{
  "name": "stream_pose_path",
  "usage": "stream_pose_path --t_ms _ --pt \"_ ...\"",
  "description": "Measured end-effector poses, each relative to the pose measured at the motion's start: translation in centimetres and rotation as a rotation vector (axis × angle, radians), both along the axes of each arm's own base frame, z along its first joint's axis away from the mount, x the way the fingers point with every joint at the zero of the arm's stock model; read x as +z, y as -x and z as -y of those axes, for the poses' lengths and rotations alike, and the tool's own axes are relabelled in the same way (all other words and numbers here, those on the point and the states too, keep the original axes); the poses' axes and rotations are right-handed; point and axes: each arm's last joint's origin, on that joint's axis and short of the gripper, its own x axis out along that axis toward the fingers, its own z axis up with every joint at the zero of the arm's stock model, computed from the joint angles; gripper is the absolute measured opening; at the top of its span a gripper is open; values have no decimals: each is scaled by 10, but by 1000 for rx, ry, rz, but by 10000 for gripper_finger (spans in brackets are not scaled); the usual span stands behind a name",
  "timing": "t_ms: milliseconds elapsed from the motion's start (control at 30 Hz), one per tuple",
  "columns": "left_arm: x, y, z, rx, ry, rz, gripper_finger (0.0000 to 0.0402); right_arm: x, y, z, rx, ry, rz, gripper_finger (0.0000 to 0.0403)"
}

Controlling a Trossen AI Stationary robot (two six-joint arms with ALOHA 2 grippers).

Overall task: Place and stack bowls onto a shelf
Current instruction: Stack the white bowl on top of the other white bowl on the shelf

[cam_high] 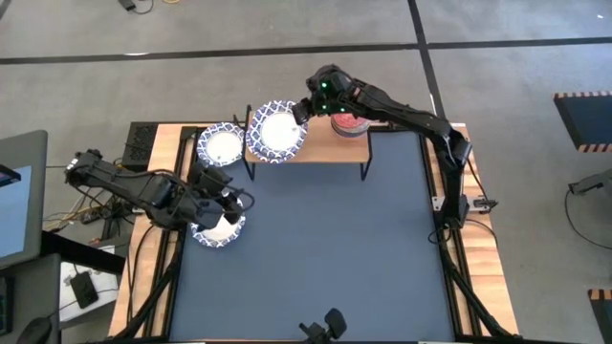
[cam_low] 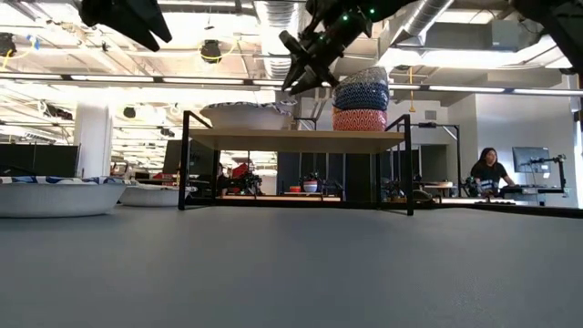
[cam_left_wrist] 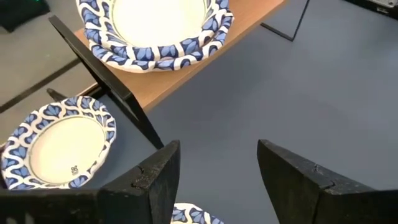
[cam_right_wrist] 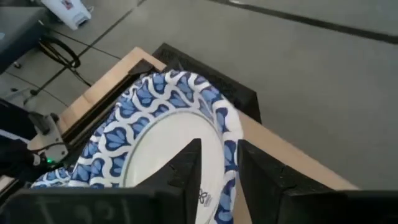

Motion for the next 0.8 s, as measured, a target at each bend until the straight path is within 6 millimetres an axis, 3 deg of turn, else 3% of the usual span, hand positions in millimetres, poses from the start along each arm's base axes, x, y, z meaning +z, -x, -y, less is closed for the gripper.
stream_pose_path --t_ms 233,400,600,800 --pt "-17 -6 -7 -22 -73 -114 199 22 -4 -19 102 81 88 147" --pt "-39 -14 -16 -27 -75 -146 199 22 -2 -28 122 106 26 135" --pt "-52 -30 -38 -71 -168 -148 199 10 -8 -13 122 262 -62 116" --pt "-47 -39 -74 -5 -254 -95 199 15 -4 3 131 382 -55 104"
